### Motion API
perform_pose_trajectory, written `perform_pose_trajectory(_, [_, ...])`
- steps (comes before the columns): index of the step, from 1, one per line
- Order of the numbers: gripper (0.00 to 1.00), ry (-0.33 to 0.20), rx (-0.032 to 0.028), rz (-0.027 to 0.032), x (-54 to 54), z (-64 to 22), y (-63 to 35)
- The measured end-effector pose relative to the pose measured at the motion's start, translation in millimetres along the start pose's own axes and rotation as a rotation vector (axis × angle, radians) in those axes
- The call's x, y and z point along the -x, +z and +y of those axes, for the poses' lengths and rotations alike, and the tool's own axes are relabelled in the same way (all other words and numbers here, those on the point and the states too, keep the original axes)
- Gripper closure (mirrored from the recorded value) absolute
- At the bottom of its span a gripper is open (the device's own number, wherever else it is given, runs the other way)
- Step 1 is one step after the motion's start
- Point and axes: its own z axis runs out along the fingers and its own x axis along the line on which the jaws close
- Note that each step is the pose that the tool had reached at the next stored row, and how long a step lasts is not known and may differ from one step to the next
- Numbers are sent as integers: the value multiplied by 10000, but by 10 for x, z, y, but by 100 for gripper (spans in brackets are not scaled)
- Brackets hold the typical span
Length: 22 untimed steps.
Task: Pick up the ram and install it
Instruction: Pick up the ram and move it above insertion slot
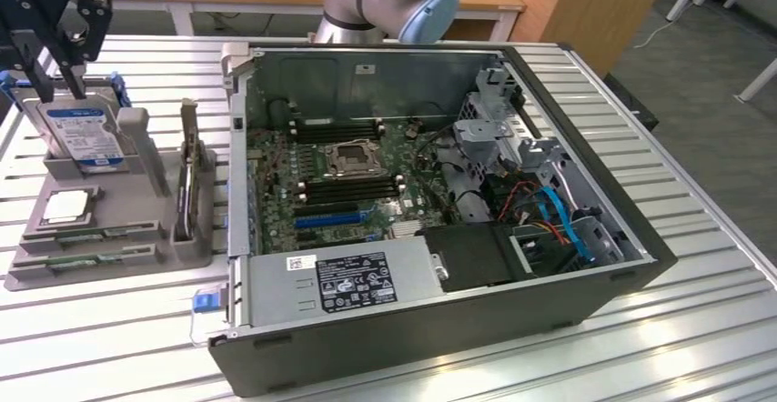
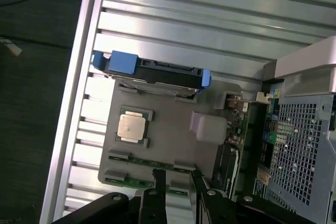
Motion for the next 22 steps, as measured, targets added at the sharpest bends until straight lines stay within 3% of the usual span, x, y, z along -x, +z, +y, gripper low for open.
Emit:
perform_pose_trajectory(2, [68,-129,-21,13,1,0,1])
perform_pose_trajectory(22, [68,-3762,-71,196,1,-4,67])
